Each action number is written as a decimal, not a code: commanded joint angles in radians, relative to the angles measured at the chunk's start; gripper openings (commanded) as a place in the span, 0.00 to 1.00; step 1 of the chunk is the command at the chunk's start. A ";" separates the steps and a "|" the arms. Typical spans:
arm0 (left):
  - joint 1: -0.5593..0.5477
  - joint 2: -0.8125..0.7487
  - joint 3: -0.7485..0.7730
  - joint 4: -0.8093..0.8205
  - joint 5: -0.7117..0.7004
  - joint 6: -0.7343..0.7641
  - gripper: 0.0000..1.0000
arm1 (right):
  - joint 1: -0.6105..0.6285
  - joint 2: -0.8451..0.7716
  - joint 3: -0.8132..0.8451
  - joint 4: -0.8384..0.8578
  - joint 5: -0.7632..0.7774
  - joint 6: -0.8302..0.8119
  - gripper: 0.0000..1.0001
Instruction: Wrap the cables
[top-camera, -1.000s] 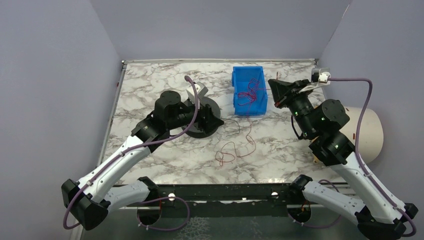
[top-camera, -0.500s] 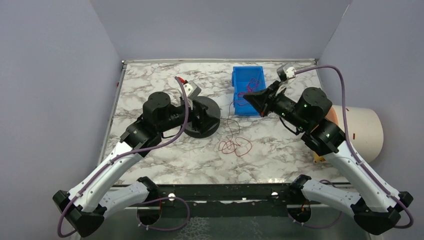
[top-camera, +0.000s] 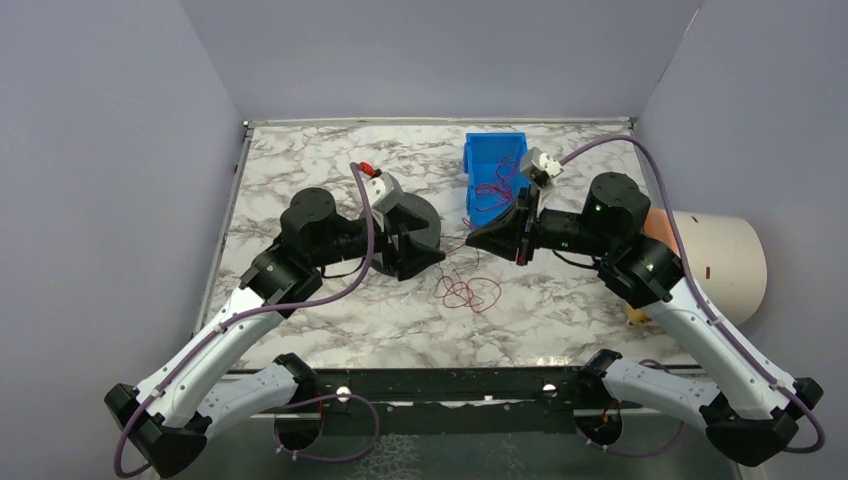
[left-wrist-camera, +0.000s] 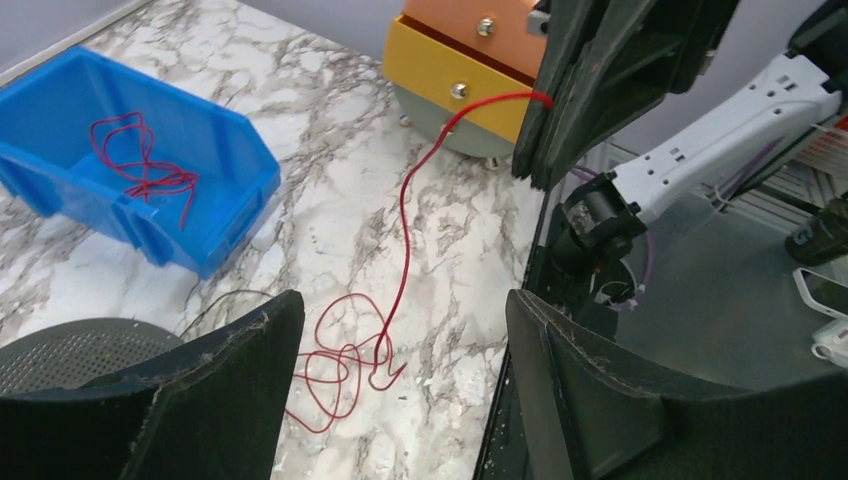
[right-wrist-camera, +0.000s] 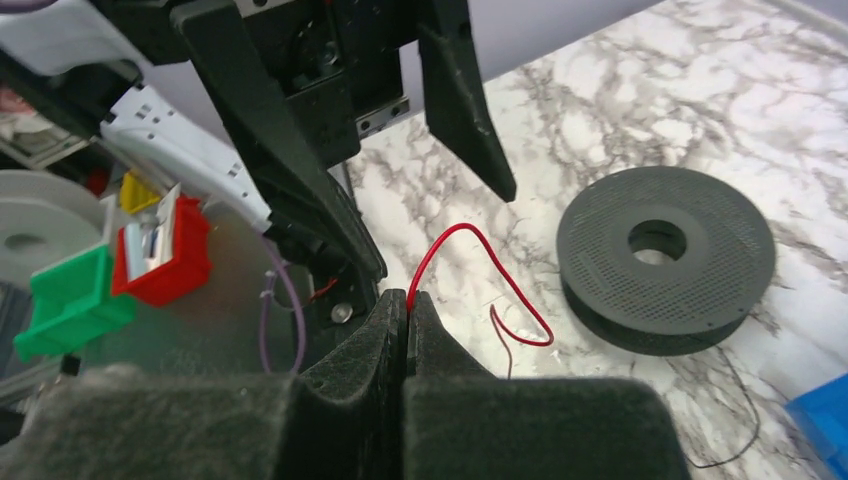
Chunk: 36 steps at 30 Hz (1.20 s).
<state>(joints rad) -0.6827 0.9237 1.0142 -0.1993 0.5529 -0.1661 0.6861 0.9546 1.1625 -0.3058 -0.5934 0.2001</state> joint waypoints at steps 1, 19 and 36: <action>-0.003 -0.008 -0.011 0.103 0.160 0.006 0.77 | 0.001 0.018 0.032 -0.082 -0.185 -0.030 0.01; -0.005 0.097 0.009 0.157 0.517 0.044 0.67 | 0.001 0.146 0.043 -0.207 -0.510 -0.090 0.01; -0.022 0.115 -0.017 0.161 0.577 0.062 0.36 | 0.002 0.192 0.036 -0.160 -0.576 -0.040 0.01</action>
<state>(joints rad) -0.6964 1.0389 1.0039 -0.0677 1.0821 -0.1200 0.6861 1.1408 1.1732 -0.4866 -1.1309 0.1417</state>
